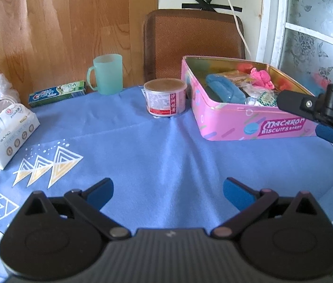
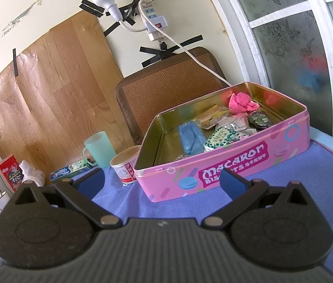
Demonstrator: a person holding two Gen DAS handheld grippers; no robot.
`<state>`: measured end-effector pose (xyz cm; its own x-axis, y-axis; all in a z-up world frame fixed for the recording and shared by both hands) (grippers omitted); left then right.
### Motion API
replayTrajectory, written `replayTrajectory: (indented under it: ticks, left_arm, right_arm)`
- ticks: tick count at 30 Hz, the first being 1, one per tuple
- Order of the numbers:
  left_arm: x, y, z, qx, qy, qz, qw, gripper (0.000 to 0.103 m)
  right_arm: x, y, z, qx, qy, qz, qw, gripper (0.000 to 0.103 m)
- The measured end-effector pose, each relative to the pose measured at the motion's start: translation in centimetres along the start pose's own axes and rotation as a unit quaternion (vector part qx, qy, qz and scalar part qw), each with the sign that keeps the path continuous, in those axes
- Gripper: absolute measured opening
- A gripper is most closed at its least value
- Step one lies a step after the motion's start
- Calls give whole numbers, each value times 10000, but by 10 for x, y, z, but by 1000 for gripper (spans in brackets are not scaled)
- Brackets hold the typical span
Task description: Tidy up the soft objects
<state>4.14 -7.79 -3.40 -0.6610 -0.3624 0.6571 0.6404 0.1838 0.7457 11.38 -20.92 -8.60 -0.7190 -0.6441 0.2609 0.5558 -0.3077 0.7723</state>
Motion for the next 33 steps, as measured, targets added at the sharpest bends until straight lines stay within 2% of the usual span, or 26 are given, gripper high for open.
replayTrajectory:
  ticks: [20,33]
  left_arm:
    - [9,16,6,-2,256,-324,9991,103]
    - [11,25,-1,-38,23,-260,9997,103]
  right_arm:
    - [4,3,5,29,-31,-67,10000,103]
    - [16,7,1,-6,-106,-185,9998,103]
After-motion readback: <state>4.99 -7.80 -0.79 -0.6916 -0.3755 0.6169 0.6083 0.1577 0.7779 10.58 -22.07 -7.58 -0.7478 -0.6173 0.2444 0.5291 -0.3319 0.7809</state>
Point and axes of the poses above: each gripper's, at about its wrist camera, not at the fingertips, and x roughly against the way its jaws point, z to its left, y to its top, the point moved 2 cm from there along -x, roughly the way its jaws point, and after that the axes turned 5 degrees about -x, right-handed, at the moved point
